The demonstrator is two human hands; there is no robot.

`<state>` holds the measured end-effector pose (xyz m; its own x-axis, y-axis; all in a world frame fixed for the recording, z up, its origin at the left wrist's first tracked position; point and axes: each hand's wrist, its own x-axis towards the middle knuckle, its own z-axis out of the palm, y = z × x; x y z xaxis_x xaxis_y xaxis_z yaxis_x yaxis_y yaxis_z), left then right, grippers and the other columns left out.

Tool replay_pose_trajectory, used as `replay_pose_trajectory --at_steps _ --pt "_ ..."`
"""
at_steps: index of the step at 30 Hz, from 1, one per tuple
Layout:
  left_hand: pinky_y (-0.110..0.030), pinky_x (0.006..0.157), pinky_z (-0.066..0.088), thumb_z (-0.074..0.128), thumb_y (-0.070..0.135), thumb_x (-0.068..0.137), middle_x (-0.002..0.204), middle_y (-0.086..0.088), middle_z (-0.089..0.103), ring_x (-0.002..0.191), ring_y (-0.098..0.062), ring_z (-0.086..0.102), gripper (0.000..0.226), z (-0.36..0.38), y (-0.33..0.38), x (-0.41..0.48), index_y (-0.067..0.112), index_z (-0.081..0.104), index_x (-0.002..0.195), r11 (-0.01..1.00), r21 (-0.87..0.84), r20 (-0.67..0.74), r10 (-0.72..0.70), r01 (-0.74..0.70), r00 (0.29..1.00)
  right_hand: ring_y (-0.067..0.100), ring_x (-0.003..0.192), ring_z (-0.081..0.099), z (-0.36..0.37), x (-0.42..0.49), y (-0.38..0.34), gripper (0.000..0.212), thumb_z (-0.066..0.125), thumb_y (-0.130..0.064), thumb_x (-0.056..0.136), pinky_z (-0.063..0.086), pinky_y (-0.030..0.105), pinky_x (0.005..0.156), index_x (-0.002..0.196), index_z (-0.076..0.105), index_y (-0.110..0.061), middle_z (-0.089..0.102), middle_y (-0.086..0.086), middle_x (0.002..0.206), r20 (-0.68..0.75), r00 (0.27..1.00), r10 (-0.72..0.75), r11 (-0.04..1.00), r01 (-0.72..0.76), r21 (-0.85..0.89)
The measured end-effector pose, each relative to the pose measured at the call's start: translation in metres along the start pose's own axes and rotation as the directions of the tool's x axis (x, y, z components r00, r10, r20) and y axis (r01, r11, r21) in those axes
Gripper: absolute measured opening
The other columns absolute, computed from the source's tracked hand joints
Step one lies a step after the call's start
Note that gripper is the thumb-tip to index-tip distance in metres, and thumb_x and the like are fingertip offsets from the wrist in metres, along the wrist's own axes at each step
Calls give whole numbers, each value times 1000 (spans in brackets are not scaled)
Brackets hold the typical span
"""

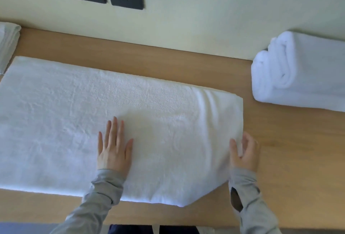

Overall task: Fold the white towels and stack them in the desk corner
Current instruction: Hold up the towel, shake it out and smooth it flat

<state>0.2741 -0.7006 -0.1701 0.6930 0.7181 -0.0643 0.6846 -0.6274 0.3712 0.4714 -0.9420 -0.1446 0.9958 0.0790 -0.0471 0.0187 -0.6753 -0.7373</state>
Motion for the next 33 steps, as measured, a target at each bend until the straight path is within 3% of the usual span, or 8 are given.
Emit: replay_pose_trajectory --at_steps 4,9,13,20,23,26,31,33 --pt "-49 116 13 7 49 96 154 -11 24 143 -28 17 67 28 54 -6 9 23 147 992 17 85 120 -122 989 18 102 53 -30 7 31 45 60 -20 89 42 30 88 130 46 -7 55 6 114 85 928 362 906 -372 203" --pt "-48 117 9 7 51 94 155 -11 21 144 -28 15 67 46 66 -4 15 22 148 988 133 93 69 -81 993 18 102 56 -26 14 47 33 59 -14 90 44 36 96 122 52 -12 58 -1 105 393 804 447 769 -570 291" --pt "-46 118 5 4 52 94 157 -7 14 145 -24 8 66 50 67 -6 17 15 150 982 176 81 61 -74 995 -4 75 64 -21 15 53 10 65 -14 85 50 12 67 86 61 -23 64 -19 84 486 788 378 783 -552 287" --pt "-44 118 2 9 50 93 158 -3 10 145 -20 4 64 53 67 -6 21 14 150 984 169 66 46 -57 997 2 85 67 -37 11 52 38 77 -20 66 53 16 68 99 58 -23 70 -12 93 646 747 157 813 -469 346" --pt "-43 118 0 8 51 94 158 -2 9 145 -19 3 64 53 68 -6 22 13 150 984 168 65 50 -60 997 5 87 67 -41 10 42 29 66 0 80 54 19 71 99 59 -21 68 -6 97 611 789 57 841 -368 396" --pt "-43 118 1 10 49 94 158 -2 10 145 -20 4 63 53 68 -6 21 15 150 983 171 56 54 -63 997 9 88 65 -47 14 21 26 59 2 86 55 24 77 100 58 -20 66 -3 97 558 829 -36 876 -243 417" --pt "-43 118 1 15 48 94 158 -3 12 145 -21 6 62 55 67 -5 21 17 150 983 171 53 61 -69 997 29 82 60 -51 26 6 16 58 -13 89 50 41 73 101 53 -5 62 13 91 503 858 -103 994 80 68" --pt "-42 117 0 16 48 94 158 -3 12 145 -21 7 62 55 67 -5 21 17 150 984 166 46 58 -65 997 33 81 60 -49 26 12 22 58 -19 88 50 43 73 102 50 -3 61 16 91 526 850 -23 990 93 -108"
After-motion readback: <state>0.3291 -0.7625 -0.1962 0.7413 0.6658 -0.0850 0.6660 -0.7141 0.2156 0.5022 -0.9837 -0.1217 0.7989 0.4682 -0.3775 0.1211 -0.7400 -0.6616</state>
